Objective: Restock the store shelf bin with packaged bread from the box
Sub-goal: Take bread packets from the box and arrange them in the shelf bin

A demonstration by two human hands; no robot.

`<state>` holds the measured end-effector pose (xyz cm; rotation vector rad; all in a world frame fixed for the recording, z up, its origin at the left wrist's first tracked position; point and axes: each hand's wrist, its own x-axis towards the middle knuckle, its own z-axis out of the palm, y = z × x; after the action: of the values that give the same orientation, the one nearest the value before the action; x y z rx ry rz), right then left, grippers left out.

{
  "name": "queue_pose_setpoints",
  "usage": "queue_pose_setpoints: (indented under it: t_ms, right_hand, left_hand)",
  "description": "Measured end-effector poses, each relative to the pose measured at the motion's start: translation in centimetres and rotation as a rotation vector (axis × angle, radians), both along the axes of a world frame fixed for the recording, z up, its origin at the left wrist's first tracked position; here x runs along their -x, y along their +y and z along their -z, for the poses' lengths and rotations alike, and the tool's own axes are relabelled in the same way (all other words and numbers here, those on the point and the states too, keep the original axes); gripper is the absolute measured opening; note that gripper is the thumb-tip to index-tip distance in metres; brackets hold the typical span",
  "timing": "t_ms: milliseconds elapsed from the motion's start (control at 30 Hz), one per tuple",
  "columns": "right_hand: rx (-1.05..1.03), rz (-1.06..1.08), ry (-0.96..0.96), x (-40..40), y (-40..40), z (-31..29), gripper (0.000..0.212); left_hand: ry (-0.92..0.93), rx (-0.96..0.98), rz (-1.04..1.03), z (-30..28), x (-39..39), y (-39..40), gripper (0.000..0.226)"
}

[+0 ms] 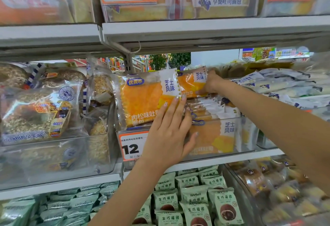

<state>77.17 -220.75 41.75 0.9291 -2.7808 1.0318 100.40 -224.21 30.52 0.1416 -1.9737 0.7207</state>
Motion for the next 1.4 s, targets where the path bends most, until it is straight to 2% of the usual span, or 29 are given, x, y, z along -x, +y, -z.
queue_pose_setpoints:
  t_ms: [133,267,400,533,600,667,767,867,967,1033,1100,1133,1200,1233,1300,1400]
  right_hand:
    - [0.007,0.056,0.041,-1.5,1.4,-0.9,0.104]
    - [0.142,0.041,0.162,-4.3,4.8,-1.3,0.07]
    - [0.294,-0.131,0.296,-8.5,9.3,0.5,0.045]
    - [0.522,-0.237,0.494,-15.0,14.5,7.0,0.023]
    - [0.611,-0.297,0.509,-18.5,16.7,12.3,0.015]
    - [0.584,-0.306,0.482,-21.3,18.4,18.4,0.014]
    - [0.436,-0.305,0.317,-24.3,19.9,27.7,0.019]
    - [0.24,-0.358,0.175,-27.0,21.2,36.1,0.018]
    - [-0.098,-0.444,-0.031,-27.7,22.0,44.8,0.02]
    - [-0.361,-0.545,-0.315,-27.5,22.3,49.9,0.027]
    - [-0.644,-0.617,-0.62,-27.5,22.4,53.5,0.039]
    - [-0.794,-0.627,-0.712,-27.4,22.3,54.9,0.045]
    - [-0.977,-0.631,-0.751,-27.4,21.9,57.6,0.051]
    - [-1.008,-0.613,-0.738,-27.4,21.8,59.0,0.052]
    - [-0.91,-0.485,-0.724,-27.8,21.4,61.6,0.052]
    - [-0.334,-0.067,-0.886,-28.5,20.5,63.8,0.069]
  left_hand:
    - [-0.026,-0.019,0.002,-0.1,0.0,-0.1,0.048]
    - [-0.076,-0.08,0.007,-0.1,-0.5,0.6,0.046]
    - [-0.13,-0.16,-0.045,0.3,-2.4,2.3,0.052]
    - [-0.147,-0.232,0.088,4.4,-5.4,5.7,0.052]
    - [-0.202,-0.235,0.173,8.2,-7.1,7.9,0.05]
    - [-0.283,-0.267,0.23,13.0,-8.7,10.0,0.048]
    - [-0.431,-0.45,0.288,20.6,-10.9,12.4,0.047]
    - [-0.639,-0.69,0.231,28.0,-13.6,13.8,0.054]
    - [-0.882,-0.882,0.063,34.8,-16.7,14.3,0.056]
    - [-1.04,-1.009,-0.089,39.2,-19.2,13.8,0.05]
    - [-1.056,-1.203,-0.214,43.1,-21.9,13.1,0.038]
    - [-1.052,-1.309,-0.278,44.5,-23.1,12.6,0.031]
    - [-1.048,-1.475,-0.383,47.1,-24.9,11.8,0.024]
    - [-1.065,-1.529,-0.426,48.1,-25.4,11.5,0.026]
    - [-1.074,-1.584,-0.464,49.6,-25.6,11.3,0.033]
    - [-1.066,-1.641,-0.452,50.8,-25.1,11.7,0.044]
